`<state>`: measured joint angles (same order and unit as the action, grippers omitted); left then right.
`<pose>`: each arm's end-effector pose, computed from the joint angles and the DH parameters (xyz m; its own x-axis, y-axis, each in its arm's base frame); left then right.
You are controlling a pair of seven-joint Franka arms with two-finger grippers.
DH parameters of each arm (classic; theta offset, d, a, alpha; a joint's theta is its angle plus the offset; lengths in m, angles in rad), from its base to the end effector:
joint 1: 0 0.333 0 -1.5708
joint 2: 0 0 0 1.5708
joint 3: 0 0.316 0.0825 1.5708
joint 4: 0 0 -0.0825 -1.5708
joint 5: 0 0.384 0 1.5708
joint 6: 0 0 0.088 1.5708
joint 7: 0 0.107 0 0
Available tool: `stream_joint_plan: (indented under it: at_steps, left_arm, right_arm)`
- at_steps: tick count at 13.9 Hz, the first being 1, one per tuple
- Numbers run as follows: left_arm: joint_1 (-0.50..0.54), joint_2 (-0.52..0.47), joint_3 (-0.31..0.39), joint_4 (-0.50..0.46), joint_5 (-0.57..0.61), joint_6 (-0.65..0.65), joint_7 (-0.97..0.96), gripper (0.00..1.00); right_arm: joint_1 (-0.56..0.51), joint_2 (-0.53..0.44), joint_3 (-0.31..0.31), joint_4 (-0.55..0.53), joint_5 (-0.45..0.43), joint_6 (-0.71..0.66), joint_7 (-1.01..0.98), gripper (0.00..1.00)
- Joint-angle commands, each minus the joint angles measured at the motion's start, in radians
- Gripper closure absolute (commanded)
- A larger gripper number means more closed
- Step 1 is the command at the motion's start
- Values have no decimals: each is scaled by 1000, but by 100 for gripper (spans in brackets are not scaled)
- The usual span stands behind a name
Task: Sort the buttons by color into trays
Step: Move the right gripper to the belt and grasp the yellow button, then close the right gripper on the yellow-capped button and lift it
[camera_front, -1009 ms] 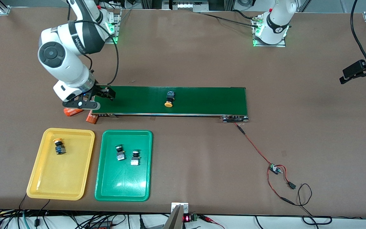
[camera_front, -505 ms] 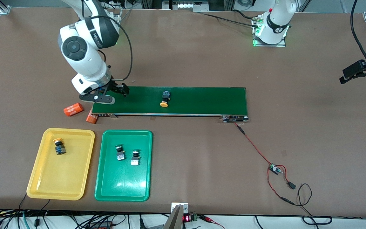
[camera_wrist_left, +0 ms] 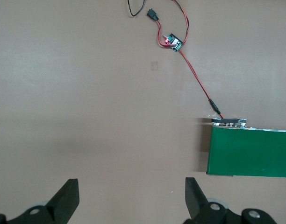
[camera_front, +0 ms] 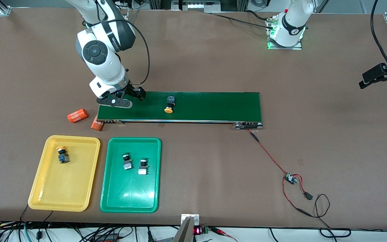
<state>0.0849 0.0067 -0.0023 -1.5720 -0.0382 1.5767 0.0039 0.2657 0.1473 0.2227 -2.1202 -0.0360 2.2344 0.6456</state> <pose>0.5555 0.0419 0.6208 0.9969 0.0788 -0.0019 0.0789 -0.9962 0.0382 0.4956 0.2603 0.3425 0.9903 -0.1362 -0.0261 -0.1359 -0.9906 0.0137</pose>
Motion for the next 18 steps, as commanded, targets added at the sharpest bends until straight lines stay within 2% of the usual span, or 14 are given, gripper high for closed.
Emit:
stream_joint_plan:
  at_steps: [1, 18]
  left_arm:
    - [6, 4, -4, 17, 12, -14, 8, 0]
    - [6, 6, 1, 17, 11, -15, 7, 0]
  right_arm:
    - [6, 24, 6, -6, 7, 48, 34, 0]
    - [30, 90, 20, 2, -4, 99, 80, 0]
